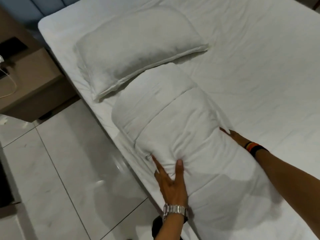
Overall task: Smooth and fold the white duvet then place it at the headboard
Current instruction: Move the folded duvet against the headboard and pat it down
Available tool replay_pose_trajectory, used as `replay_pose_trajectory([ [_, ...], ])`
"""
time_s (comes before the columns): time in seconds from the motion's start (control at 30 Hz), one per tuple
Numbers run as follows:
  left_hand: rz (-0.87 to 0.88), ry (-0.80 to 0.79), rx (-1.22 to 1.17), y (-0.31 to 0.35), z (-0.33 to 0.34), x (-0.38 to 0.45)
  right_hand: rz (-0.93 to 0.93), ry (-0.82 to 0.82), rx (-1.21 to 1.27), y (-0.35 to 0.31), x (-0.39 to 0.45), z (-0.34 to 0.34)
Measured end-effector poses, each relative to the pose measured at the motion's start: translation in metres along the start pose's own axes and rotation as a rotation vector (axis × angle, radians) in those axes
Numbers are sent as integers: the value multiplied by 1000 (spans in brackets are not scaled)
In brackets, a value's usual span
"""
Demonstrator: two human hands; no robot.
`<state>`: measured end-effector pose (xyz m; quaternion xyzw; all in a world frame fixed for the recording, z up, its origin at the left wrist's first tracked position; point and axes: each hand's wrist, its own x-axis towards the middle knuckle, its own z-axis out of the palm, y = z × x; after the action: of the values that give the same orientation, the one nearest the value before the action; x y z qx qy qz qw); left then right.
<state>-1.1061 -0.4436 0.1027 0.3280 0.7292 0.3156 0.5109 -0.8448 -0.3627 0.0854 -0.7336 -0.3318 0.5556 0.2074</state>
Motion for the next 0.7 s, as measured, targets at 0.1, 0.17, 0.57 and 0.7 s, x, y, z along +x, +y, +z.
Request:
replay_pose_trajectory([
  [0.1, 56, -27, -65, 29, -9, 8, -21, 63, 32, -35, -11, -1],
  [0.17, 89, -33, -80, 50, -19, 20, -40, 117, 16, -62, -15, -5],
  [0.57, 328, -354, -42, 292, -139, 248, -319, 337, -44, -342, 12, 49],
  [0.7, 395, -433, 17, 382, -175, 344, -375, 373, -113, -429, 53, 80],
])
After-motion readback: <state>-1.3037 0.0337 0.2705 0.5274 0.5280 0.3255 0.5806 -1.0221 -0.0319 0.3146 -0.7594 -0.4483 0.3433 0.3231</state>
